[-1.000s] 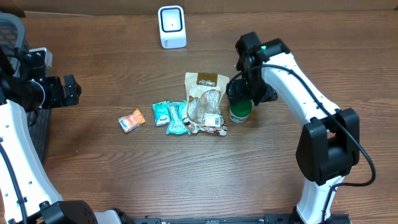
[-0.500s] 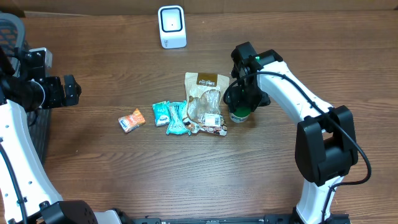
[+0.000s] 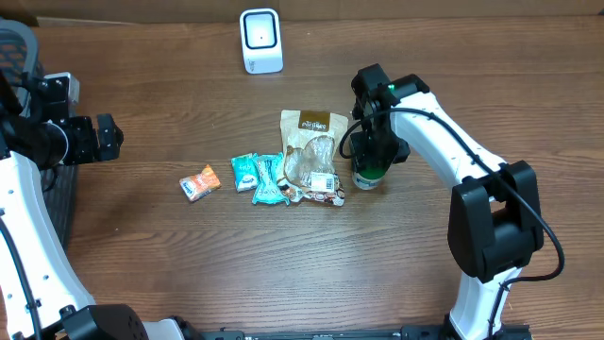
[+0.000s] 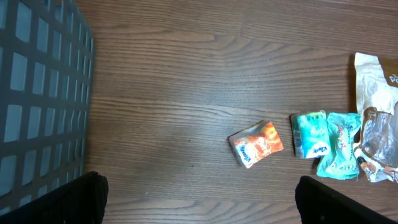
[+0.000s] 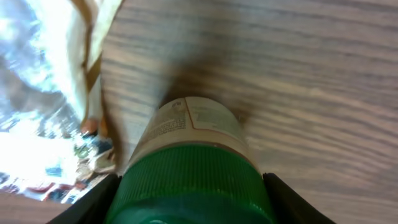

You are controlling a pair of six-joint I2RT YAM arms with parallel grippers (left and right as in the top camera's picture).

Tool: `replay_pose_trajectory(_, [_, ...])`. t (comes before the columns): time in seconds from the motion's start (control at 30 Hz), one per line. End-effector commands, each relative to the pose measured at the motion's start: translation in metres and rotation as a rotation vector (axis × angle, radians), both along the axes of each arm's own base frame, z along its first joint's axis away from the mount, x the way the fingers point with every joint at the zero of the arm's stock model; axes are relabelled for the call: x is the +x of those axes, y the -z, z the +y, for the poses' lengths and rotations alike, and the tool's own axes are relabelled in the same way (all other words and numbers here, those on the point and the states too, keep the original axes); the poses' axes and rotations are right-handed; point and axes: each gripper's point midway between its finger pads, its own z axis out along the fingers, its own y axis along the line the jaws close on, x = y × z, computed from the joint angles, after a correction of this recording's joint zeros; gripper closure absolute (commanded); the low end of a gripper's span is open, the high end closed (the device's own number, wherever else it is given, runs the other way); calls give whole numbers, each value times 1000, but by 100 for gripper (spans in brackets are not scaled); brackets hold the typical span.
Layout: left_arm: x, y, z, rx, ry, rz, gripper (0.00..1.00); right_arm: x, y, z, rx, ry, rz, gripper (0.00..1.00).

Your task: Scan the item barcode

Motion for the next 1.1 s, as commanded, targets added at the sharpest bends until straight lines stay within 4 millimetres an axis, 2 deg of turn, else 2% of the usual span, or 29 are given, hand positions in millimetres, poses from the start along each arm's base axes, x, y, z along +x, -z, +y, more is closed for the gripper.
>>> replay_pose_trajectory(0.0, [0,-18,-2,28,29,-52,0,18,-43,29,162,-75,-67,51])
replay_pose_trajectory(0.07, [0,-18,-2,28,28,-52,0,17,-66,49,282,-162,-75,52])
replay_pose_trajectory(0.1, [0,-18,-2,28,28,-52,0,16,-71,54,312,-184,-75,52])
replay_pose_trajectory(0.2, [0,-18,-2,28,28,-52,0,8,-108,80,485,-312,-100,53])
replay_pose_trajectory(0.47, [0,-18,-2,28,29,-52,0,-14,-193,118,817,-516,-215,55])
replay_pose_trajectory(0.7, [0,-18,-2,28,29,-52,1,-39,-257,136,1067,-653,-304,55])
replay_pose_trajectory(0.8, [0,-18,-2,28,28,-52,1,-45,-276,140,1148,-661,-318,55])
replay_pose_trajectory(0.83, [0,-18,-2,28,29,-52,0,-45,-288,144,1205,-627,-302,55])
replay_pose_trajectory(0.97, [0,-18,-2,28,29,-52,1,-32,-302,148,1260,-490,-251,56])
replay_pose_trajectory(1.07, [0,-18,-2,28,28,-52,1,-26,-316,148,1319,-478,-258,56])
